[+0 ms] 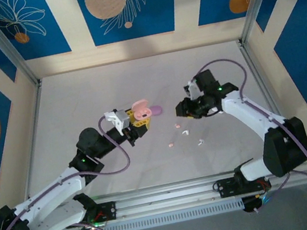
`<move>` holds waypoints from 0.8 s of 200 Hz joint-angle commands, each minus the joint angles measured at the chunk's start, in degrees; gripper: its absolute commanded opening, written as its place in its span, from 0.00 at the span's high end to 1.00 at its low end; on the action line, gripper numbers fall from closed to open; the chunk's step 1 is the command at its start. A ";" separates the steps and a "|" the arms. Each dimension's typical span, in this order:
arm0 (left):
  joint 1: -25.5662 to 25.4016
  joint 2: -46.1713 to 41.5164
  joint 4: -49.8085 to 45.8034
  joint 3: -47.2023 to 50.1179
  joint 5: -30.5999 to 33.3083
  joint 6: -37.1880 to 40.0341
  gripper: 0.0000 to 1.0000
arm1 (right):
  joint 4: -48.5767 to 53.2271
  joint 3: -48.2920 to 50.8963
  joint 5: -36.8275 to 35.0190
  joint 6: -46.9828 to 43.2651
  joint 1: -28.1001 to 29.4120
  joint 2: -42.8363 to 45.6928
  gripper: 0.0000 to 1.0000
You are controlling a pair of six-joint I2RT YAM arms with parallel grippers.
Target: Insert the wireless bluetooth earbuds into the charging case
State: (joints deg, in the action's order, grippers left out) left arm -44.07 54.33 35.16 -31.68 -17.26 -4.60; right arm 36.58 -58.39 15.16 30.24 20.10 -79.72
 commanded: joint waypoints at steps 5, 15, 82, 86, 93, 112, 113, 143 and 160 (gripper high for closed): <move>-0.61 -2.31 0.85 0.35 1.63 0.13 0.69 | 1.20 2.13 -2.90 7.91 5.51 -2.18 0.59; -0.64 -2.79 0.16 0.31 1.77 0.38 0.70 | -0.66 3.52 -3.35 9.37 7.34 -3.35 0.60; -0.64 -4.00 -2.37 -0.30 1.17 1.20 0.70 | 0.14 -2.87 -13.73 1.14 7.08 -13.27 0.60; -0.59 -3.98 -2.37 -0.31 1.11 1.10 0.70 | 0.58 -3.70 -13.42 0.91 6.57 -14.23 0.61; -0.61 -3.81 -2.46 -0.40 0.96 1.00 0.70 | 1.22 -4.99 -12.12 0.59 5.67 -15.86 0.61; -0.63 -3.92 -3.24 -0.59 0.56 0.84 0.70 | 0.70 -6.01 -11.00 1.33 5.13 -18.41 0.61; -0.60 -3.90 -3.25 -0.58 0.60 0.83 0.70 | 0.69 -6.07 -10.97 1.41 5.13 -18.56 0.61; -0.64 -4.32 -3.52 -0.38 0.99 0.73 0.70 | 0.23 -5.89 -10.82 4.04 5.13 -20.11 0.61; -0.65 -4.37 -3.77 -0.42 1.07 1.08 0.70 | -0.36 -5.42 -10.34 5.06 5.26 -20.54 0.61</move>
State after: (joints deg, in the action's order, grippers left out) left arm -44.07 51.05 31.62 -31.51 -16.21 -3.97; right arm 35.57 -63.66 4.27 33.50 25.04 -99.66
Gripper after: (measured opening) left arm 0.360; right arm 0.394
